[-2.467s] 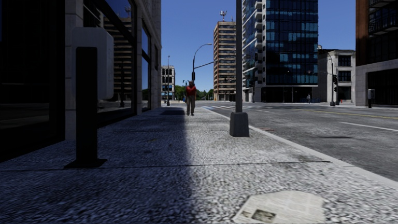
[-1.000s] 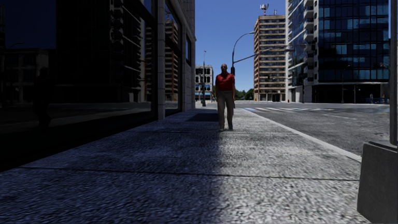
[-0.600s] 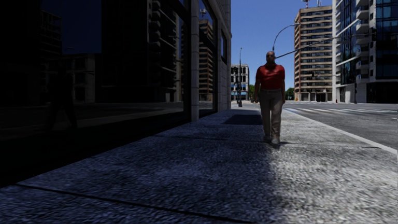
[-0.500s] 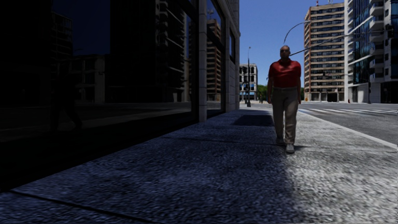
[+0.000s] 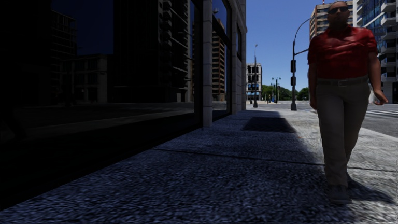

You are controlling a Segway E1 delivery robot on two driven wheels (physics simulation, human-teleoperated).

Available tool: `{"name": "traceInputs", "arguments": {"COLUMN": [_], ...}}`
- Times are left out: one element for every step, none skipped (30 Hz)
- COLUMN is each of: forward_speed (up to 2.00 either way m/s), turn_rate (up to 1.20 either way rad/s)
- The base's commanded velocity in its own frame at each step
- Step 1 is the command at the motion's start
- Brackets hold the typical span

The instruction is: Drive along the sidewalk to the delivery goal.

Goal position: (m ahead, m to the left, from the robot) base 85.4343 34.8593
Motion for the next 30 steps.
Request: {"name": "traceInputs", "arguments": {"forward_speed": [2.0, 2.0, 2.0, 2.0, 2.0, 2.0, 2.0, 2.0, 2.0, 2.0, 2.0, 2.0, 2.0, 2.0, 2.0, 2.0, 2.0, 2.0, 2.0, 2.0, 2.0, 2.0, 2.0, 2.0, 2.0, 2.0, 2.0, 2.0, 2.0, 2.0], "turn_rate": [0.0, -0.07, -0.07, -0.15, -0.2, -0.22, -0.23, -0.23, -0.23, -0.23, -0.25, -0.28, -0.28, -0.3, -0.31, -0.36, -0.39, -0.39, -0.4, -0.41, -0.41, -0.41, -0.41, -0.41, -0.41, -0.41, -0.41, -0.41, -0.41, -0.41]}}
